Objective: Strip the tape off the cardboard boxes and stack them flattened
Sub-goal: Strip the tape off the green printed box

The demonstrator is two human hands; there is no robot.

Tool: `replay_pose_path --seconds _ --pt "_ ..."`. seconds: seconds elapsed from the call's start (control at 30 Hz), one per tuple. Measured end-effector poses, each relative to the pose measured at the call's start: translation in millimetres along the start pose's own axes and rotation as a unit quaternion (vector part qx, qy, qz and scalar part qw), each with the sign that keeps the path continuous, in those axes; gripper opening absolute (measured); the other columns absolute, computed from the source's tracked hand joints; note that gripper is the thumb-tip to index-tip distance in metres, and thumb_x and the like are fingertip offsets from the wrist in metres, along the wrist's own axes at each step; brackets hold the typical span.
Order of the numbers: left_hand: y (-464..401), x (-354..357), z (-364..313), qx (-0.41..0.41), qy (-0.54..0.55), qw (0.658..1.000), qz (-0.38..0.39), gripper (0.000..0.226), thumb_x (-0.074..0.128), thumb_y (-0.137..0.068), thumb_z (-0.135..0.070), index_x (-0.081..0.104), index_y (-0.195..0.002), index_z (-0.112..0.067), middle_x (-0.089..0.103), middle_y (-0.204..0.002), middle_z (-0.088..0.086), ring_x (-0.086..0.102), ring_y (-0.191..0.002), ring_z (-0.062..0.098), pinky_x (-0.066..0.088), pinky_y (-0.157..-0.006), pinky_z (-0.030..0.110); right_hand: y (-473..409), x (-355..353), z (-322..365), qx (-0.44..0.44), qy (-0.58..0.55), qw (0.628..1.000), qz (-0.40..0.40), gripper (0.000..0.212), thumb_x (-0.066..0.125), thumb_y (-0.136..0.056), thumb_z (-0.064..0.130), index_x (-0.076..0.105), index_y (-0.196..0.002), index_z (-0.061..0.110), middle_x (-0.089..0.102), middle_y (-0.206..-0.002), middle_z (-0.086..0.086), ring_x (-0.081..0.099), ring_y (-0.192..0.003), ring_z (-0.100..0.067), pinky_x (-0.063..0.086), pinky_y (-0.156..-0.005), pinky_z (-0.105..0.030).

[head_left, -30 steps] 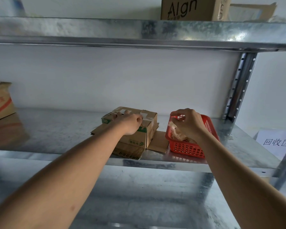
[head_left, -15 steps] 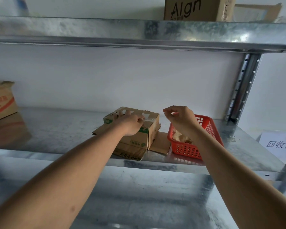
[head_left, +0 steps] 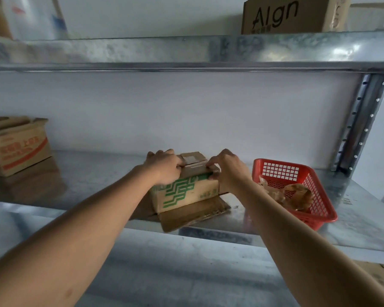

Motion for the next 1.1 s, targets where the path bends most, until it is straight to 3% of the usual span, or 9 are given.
replay_pose_path --seconds 0.13,0.23,0.33,0.5,0.6,0.7,0.87,1.0,1.1 --pt "-2 2 33 0.031 0.112 0.993 0.025 0.037 0.047 -0.107 -0.023 0.068 -0.131 -0.042 0.045 -0.123 -0.012 0.043 -0.126 0.022 0.039 -0.101 0.038 -11 18 3 0.042 -0.05 0.996 -0.057 0.036 0.059 -0.093 0.0 0.076 -0.117 0.021 0.057 -0.106 0.001 0.052 -0.085 -0.019 0.039 -0.056 -0.021" --pt "-1 7 55 0.043 0.229 0.971 0.06 0.031 0.058 -0.105 -0.029 0.068 -0.134 -0.036 0.033 -0.16 -0.012 0.044 -0.141 0.015 0.035 -0.118 0.033 -21 25 16 0.066 -0.132 0.989 0.001 0.036 0.053 -0.094 0.012 0.071 -0.123 0.021 0.068 -0.119 -0.004 0.058 -0.094 -0.022 0.049 -0.068 -0.029" --pt "-2 12 63 0.061 0.222 0.969 0.086 0.036 0.056 -0.104 -0.047 0.061 -0.139 -0.045 0.035 -0.16 -0.013 0.036 -0.147 0.014 0.028 -0.121 0.035 -26 39 29 0.062 -0.274 0.958 0.046 0.033 0.064 -0.095 0.043 0.067 -0.126 0.031 0.066 -0.132 -0.002 0.065 -0.107 -0.02 0.054 -0.079 -0.028" --pt "-9 14 71 0.063 0.115 0.987 0.091 0.045 0.037 -0.099 -0.072 0.046 -0.142 -0.063 0.028 -0.153 -0.022 0.021 -0.144 0.019 0.023 -0.12 0.049 -24 52 31 0.053 -0.331 0.942 -0.025 0.043 0.069 -0.097 0.033 0.062 -0.137 0.021 0.059 -0.139 -0.003 0.053 -0.134 -0.022 0.046 -0.11 -0.047" --pt "-14 22 70 0.05 0.127 0.987 0.083 0.049 0.031 -0.097 -0.077 0.042 -0.143 -0.064 0.028 -0.147 -0.024 0.018 -0.139 0.019 0.021 -0.119 0.053 -2 49 35 -0.003 -0.324 0.941 -0.096 0.015 0.07 -0.094 0.048 0.074 -0.106 0.04 0.061 -0.123 0.011 0.053 -0.121 0.003 0.05 -0.105 -0.033" --pt "-20 27 60 0.047 0.118 0.99 0.061 0.049 0.026 -0.099 -0.075 0.038 -0.145 -0.066 0.031 -0.142 -0.013 0.02 -0.132 0.023 0.021 -0.116 0.05 28 44 41 -0.048 -0.274 0.956 -0.091 0.037 0.082 -0.069 0.066 0.071 -0.101 0.051 0.055 -0.12 0.016 0.057 -0.114 0.005 0.051 -0.094 -0.012" --pt "-28 31 52 0.062 0.129 0.988 0.059 0.046 0.029 -0.103 -0.068 0.036 -0.148 -0.063 0.03 -0.144 -0.006 0.018 -0.136 0.024 0.019 -0.118 0.049 59 49 35 -0.042 -0.205 0.963 -0.169 0.052 0.094 -0.071 0.022 0.075 -0.118 0.013 0.066 -0.12 0.001 0.068 -0.098 -0.005 0.058 -0.085 -0.018" --pt "-25 34 52 0.068 0.163 0.982 0.066 0.046 0.033 -0.104 -0.065 0.039 -0.149 -0.059 0.02 -0.163 -0.003 0.012 -0.153 0.031 0.013 -0.124 0.053 72 50 44 0.013 -0.251 0.944 -0.213 0.049 0.085 -0.081 0.011 0.072 -0.108 0.049 0.072 -0.093 0.033 0.07 -0.085 0.013 0.056 -0.076 -0.009" --pt "-24 36 53 0.07 0.161 0.982 0.073 0.048 0.03 -0.103 -0.067 0.035 -0.151 -0.06 0.011 -0.171 -0.004 0.007 -0.158 0.033 0.008 -0.126 0.056 72 51 43 0.052 -0.285 0.931 -0.224 0.052 0.082 -0.081 0.002 0.073 -0.099 0.05 0.077 -0.088 0.023 0.075 -0.084 -0.001 0.064 -0.08 -0.033"
Point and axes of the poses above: each hand's wrist, its own y-axis away from the middle knuckle, its own x-axis out of the palm, z = x × y, the point moved 2 cm from there along -y, towards the middle knuckle
